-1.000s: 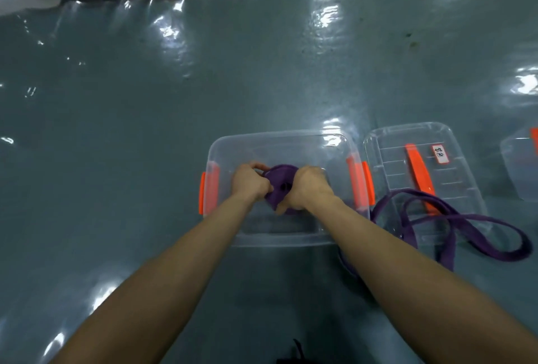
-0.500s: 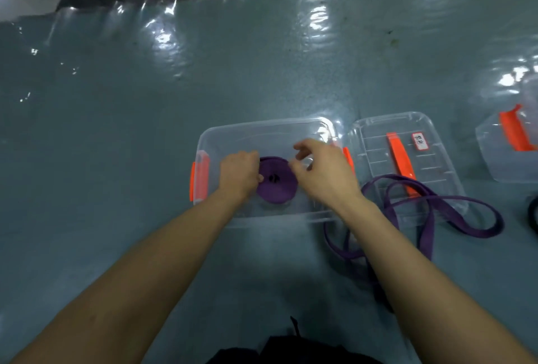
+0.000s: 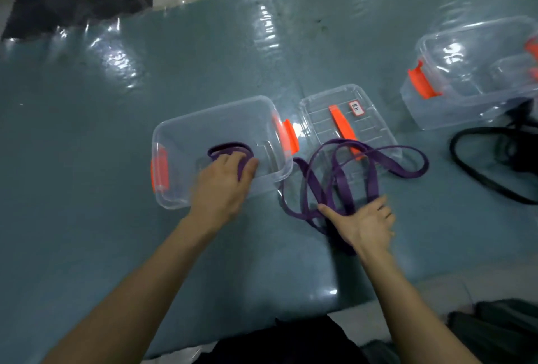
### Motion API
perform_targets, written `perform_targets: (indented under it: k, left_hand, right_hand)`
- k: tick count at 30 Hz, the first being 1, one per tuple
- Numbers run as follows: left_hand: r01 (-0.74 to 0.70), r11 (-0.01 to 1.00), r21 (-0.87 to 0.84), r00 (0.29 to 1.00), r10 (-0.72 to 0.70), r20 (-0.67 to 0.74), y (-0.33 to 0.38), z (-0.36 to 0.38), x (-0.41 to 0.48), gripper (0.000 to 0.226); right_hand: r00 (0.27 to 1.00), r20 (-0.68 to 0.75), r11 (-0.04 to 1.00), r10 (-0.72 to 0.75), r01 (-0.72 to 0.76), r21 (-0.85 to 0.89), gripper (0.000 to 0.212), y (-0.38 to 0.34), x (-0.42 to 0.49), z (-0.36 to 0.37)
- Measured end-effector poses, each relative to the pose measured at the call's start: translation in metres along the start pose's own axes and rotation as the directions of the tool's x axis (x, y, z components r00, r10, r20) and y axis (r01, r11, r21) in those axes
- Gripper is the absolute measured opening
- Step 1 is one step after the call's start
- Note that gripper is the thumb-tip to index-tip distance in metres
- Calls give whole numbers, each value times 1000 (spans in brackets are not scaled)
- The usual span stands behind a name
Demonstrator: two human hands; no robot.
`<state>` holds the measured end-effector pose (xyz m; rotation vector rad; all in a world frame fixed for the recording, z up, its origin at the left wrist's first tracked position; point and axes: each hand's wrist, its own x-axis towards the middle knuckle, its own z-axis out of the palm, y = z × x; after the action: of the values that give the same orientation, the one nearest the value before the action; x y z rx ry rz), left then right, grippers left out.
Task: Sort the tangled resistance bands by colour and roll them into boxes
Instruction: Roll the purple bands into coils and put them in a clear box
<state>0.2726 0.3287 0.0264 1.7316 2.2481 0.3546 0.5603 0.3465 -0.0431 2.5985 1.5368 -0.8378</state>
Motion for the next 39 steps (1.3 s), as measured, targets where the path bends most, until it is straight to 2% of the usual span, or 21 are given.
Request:
perform_targets:
  k: [2,5,8,11,15,17,19,21,23,24,25,28,30,32,35,39]
  left_hand:
    - [-61,987,148,993,74,-89,6,12,-22,61]
    - [-133,944,301,968,189,-165,4,27,-31,55]
    - [-120,945,305,941,206,-269,0,39,-23,53]
    - [-135,947,292,919,230,-320,-3,47,-19,50]
    - [-191,959,210,917,250,-311,-3,39,-23,49]
    - [-225,972,62,919,233,-318,3,28,-29,46]
    - [-341,930,-136,905,286,-314,17,14,-44,50]
    - [-456,846,-277,887,405,-222,36,1,-63,64]
    - [-463,785,-412,875,478,-74,59,-13,-84,84]
    - [-462,753,-469,864,501,-46,70,-21,-94,89]
    - [-461,711,-531,855,516,-51,81,-29,-102,84]
    - [-446,559,-699,860,485,-161,93,-58,-112,34]
    - [-419,534,-734,887,413,-206,82,-85,-121,18]
    - [-418,508,-753,893,380,-240,62,-111,-131,15]
    - [-392,524,-756,917,290,-274,19,-142,-142,10]
    - [-350,596,-723,934,165,-316,-38,-171,-163,25]
  right_hand:
    - [999,1,999,34,-34,41,162,0,4,6]
    - [995,79,995,56,-62,77,143,-1,22,7]
    - [997,80,991,22,-33,131,108,6,31,10]
    - [995,52,989,-81,73,129,71,15,23,8]
    - [994,-28,928,-107,110,357,36,22,-7,-22]
    - [989,-80,859,-123,147,490,31,17,-30,-50]
    - [974,-161,792,-157,222,569,28,8,-56,-84]
    - [940,-277,739,-201,331,587,28,-6,-82,-122]
    - [900,-341,668,-270,430,607,34,-24,-112,-155]
    - [880,-357,638,-313,473,607,38,-34,-128,-168]
    - [862,-364,614,-351,506,605,40,-43,-142,-177]
    - [841,-347,565,-415,537,627,42,-66,-175,-188]
    - [860,-303,497,-411,489,717,51,-78,-195,-191]
    - [872,-231,424,-431,422,801,52,-88,-208,-197]
    - [832,-142,339,-536,366,866,30,-106,-223,-201]
    - [767,-72,401,-638,410,819,13,-125,-240,-194]
